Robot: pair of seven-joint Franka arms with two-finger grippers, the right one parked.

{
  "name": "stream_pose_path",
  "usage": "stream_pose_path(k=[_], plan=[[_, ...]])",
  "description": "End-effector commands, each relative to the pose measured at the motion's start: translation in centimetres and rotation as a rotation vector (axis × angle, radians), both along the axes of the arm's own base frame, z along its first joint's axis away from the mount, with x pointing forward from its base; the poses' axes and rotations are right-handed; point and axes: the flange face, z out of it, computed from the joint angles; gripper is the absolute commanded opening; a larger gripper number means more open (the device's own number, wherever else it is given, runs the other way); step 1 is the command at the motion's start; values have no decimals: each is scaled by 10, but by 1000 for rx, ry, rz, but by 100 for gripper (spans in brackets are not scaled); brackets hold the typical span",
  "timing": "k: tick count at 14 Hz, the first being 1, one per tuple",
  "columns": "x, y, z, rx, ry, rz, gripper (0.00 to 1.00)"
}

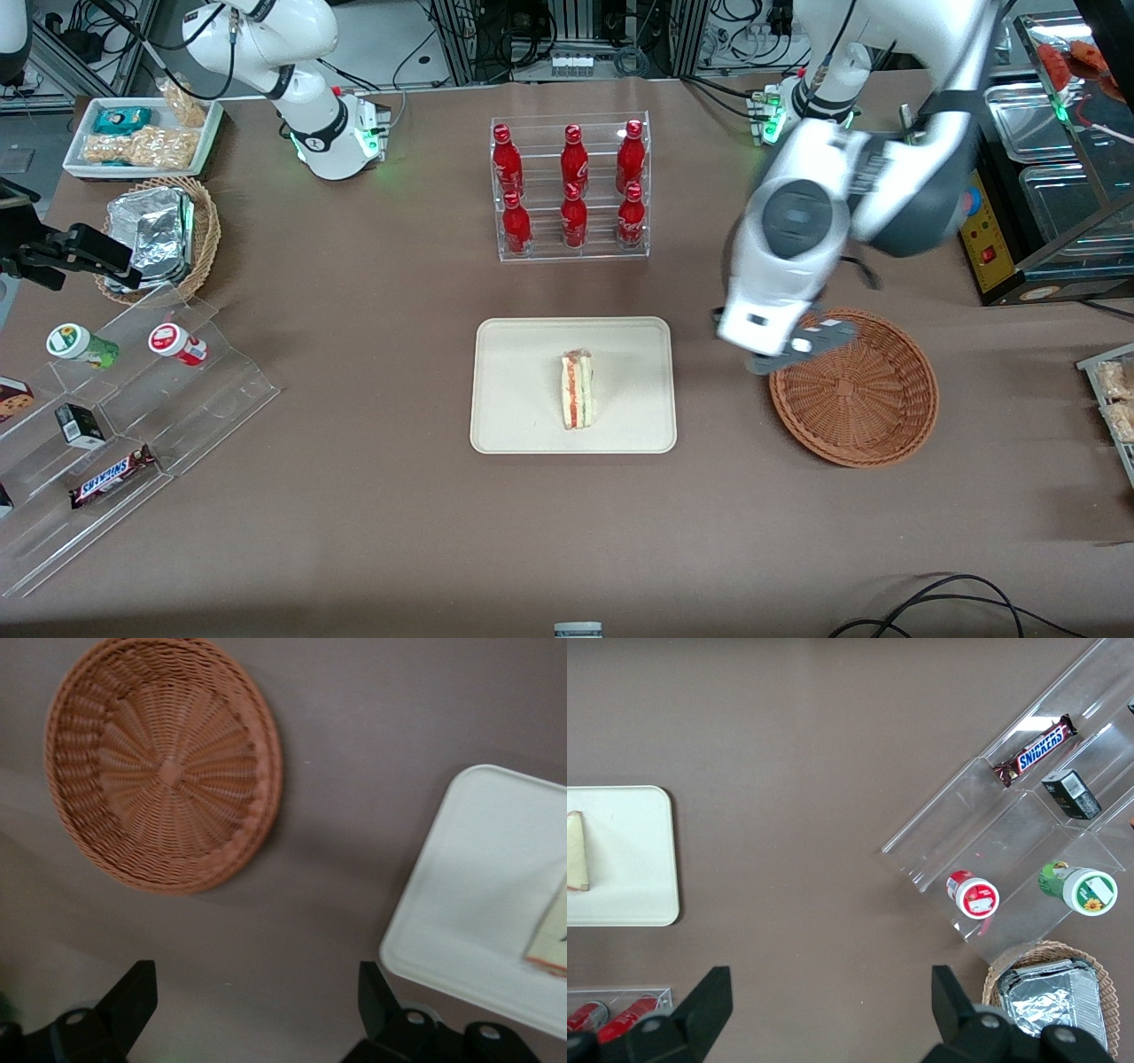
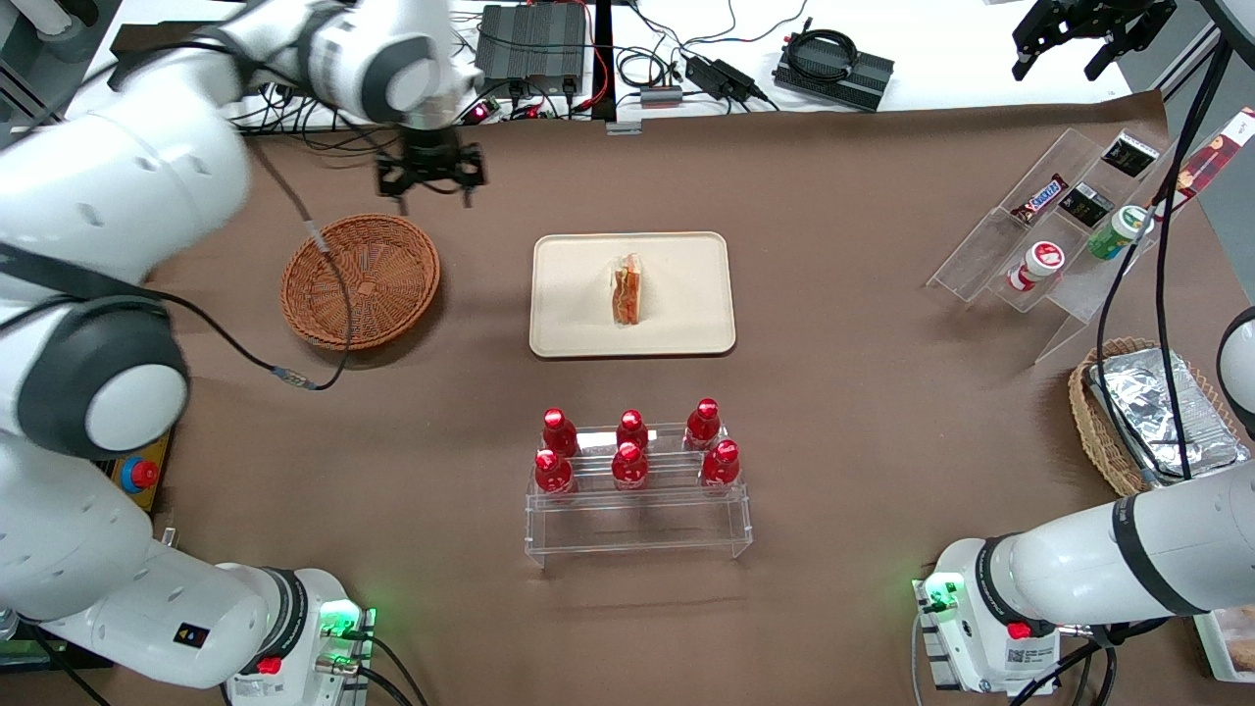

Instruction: Place sandwich from basket to tray

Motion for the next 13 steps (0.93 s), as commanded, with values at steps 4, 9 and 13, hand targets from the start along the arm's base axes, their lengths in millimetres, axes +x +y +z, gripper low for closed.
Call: stream_pose_path(k=[4,9,13], plan=[[-44,140,66,-108,130,-157,100],[-54,198,128,-143,70,-257,100],[-33,215,154,-141,-52,-247,100]])
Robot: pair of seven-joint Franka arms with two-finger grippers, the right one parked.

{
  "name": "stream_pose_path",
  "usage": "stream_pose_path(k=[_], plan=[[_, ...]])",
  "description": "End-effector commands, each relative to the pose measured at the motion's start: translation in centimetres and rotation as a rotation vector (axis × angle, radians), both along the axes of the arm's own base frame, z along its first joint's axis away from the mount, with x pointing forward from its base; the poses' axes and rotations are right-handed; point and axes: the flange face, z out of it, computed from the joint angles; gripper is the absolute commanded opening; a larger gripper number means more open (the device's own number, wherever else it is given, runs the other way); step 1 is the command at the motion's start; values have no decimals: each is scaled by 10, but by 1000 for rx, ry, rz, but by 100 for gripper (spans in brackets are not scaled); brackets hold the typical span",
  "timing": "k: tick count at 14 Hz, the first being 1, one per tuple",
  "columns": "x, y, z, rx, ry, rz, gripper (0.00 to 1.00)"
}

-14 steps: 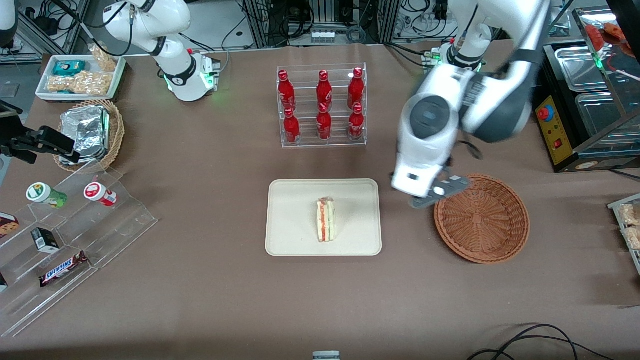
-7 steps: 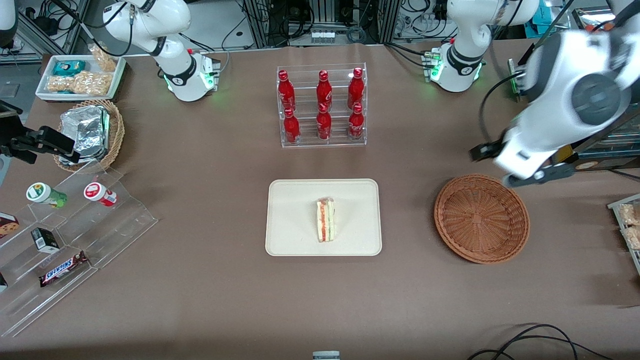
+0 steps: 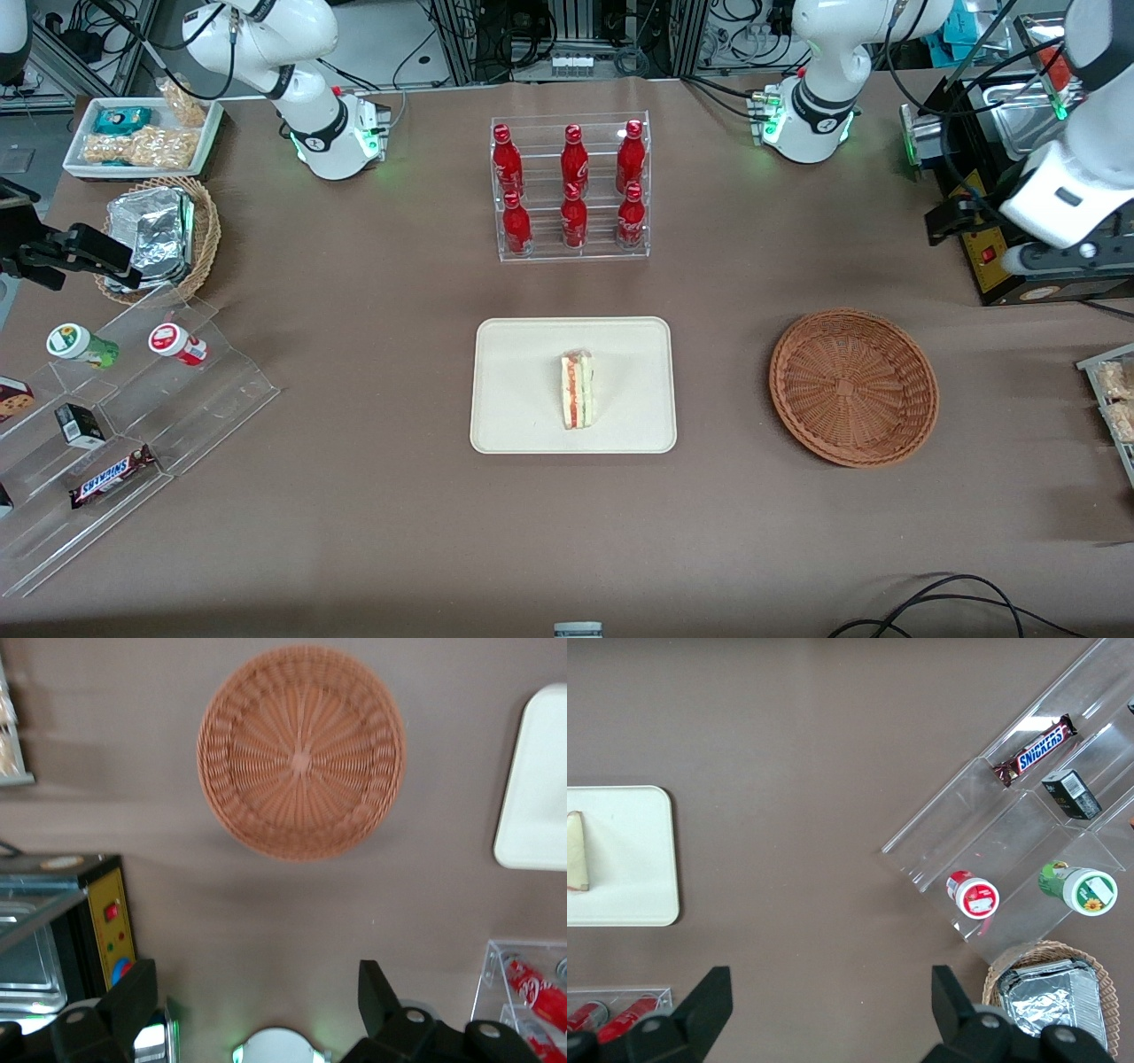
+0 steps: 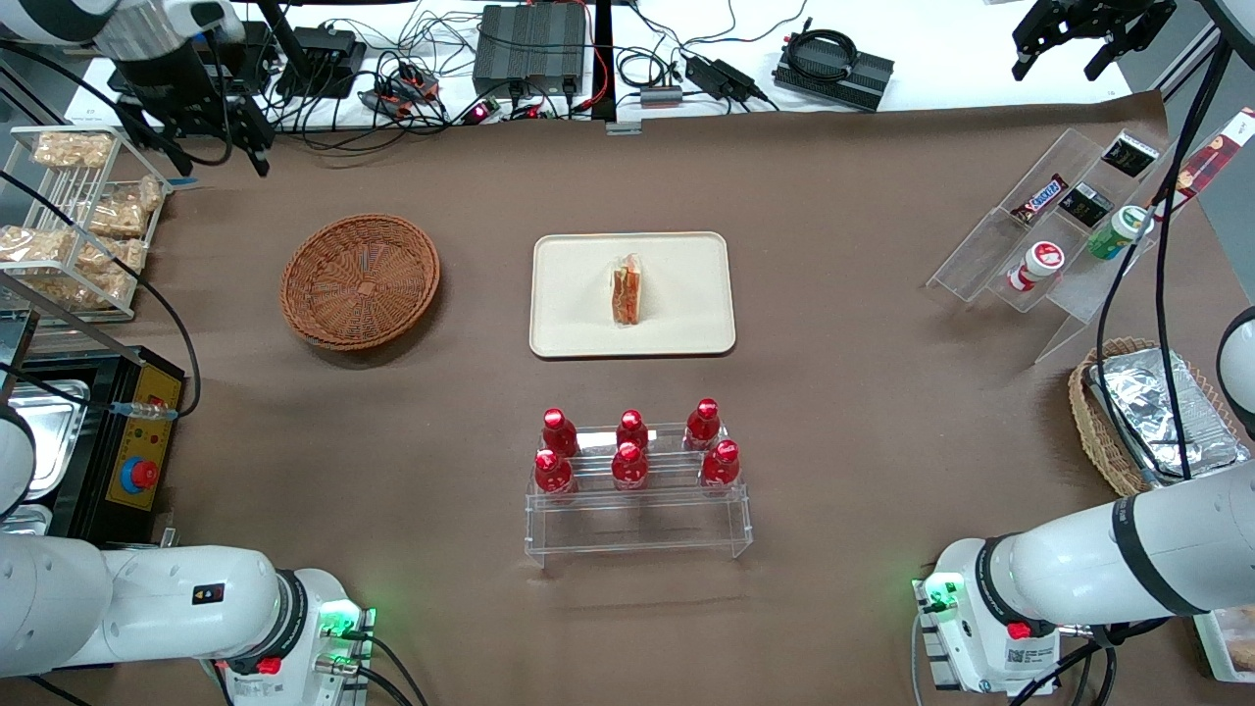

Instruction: Place sandwich from basket to tray

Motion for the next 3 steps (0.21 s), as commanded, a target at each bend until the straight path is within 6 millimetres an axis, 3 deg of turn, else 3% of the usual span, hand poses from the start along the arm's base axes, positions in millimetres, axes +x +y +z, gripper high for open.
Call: stream_pose_path(k=[1,3], plan=[[15,15,10,-22,-58,15,100],[17,21,14,-79,-63,40,100]])
